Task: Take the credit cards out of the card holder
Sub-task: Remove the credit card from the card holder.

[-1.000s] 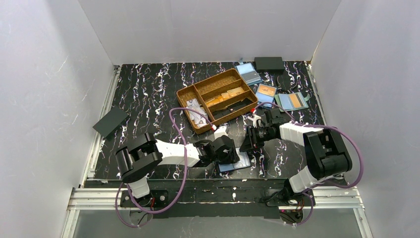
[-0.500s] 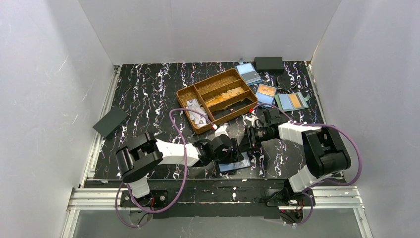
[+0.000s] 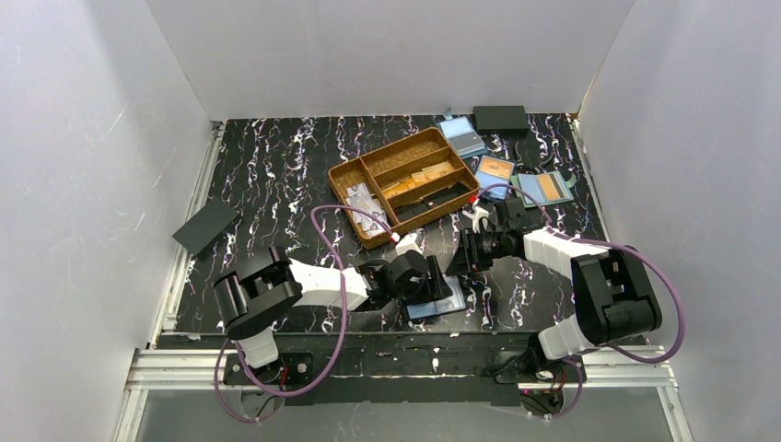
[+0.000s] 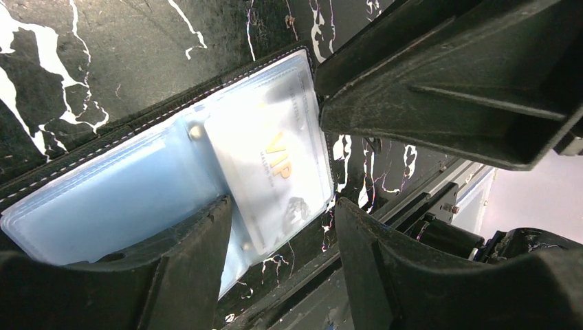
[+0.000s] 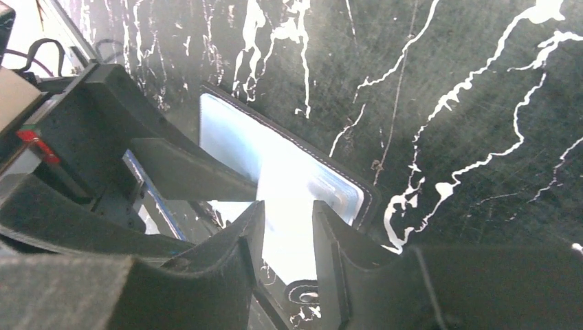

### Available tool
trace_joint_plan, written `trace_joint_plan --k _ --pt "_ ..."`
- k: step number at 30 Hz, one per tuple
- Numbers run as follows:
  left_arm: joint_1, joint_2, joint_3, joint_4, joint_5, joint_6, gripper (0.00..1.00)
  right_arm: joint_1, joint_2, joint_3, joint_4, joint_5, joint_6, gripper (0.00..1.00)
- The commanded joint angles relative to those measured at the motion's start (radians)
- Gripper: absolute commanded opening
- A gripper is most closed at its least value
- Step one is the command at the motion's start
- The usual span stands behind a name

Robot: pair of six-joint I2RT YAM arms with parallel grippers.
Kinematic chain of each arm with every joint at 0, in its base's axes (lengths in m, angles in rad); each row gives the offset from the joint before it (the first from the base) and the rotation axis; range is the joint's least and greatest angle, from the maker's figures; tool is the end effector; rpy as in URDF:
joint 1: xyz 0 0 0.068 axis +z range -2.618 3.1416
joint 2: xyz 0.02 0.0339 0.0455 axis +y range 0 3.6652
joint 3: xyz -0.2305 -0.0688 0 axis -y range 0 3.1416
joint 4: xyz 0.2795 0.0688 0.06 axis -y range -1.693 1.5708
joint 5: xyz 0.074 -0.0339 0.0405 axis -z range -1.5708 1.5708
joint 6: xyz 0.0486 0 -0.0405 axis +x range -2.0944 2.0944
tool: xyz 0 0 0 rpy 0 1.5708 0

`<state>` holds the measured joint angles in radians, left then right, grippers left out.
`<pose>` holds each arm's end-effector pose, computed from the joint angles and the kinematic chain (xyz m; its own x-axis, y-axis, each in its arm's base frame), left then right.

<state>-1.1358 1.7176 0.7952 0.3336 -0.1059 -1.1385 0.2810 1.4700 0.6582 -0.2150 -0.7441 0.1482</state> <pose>0.1614 -0.3352 0.0870 -0.8832 -0.2419 -0.4017 0.1498 0.6663 -0.7305 0.2690 0.1119 0.0874 -0.8929 -0.1447 -0.4263 -0.4135 0.6380 0.6496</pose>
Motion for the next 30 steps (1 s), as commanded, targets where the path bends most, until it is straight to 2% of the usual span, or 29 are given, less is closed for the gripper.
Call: trace_joint_plan --k 1,10,23,30 --pt "0.004 0.013 -0.013 -0.071 -0.008 0.012 0.56 -0.006 0.033 0.015 -0.024 0.024 -0.03 0.41" --pt "0.007 0.019 -0.008 -0.071 0.009 0.021 0.59 -0.005 0.053 0.017 -0.035 0.066 -0.043 0.44" --pt "0.016 0.053 0.004 -0.071 0.052 0.028 0.65 -0.003 0.146 0.018 -0.028 -0.052 -0.001 0.44" --pt "0.023 0.068 0.004 -0.072 0.064 0.016 0.67 -0.003 0.146 0.011 0.007 -0.174 0.042 0.42"
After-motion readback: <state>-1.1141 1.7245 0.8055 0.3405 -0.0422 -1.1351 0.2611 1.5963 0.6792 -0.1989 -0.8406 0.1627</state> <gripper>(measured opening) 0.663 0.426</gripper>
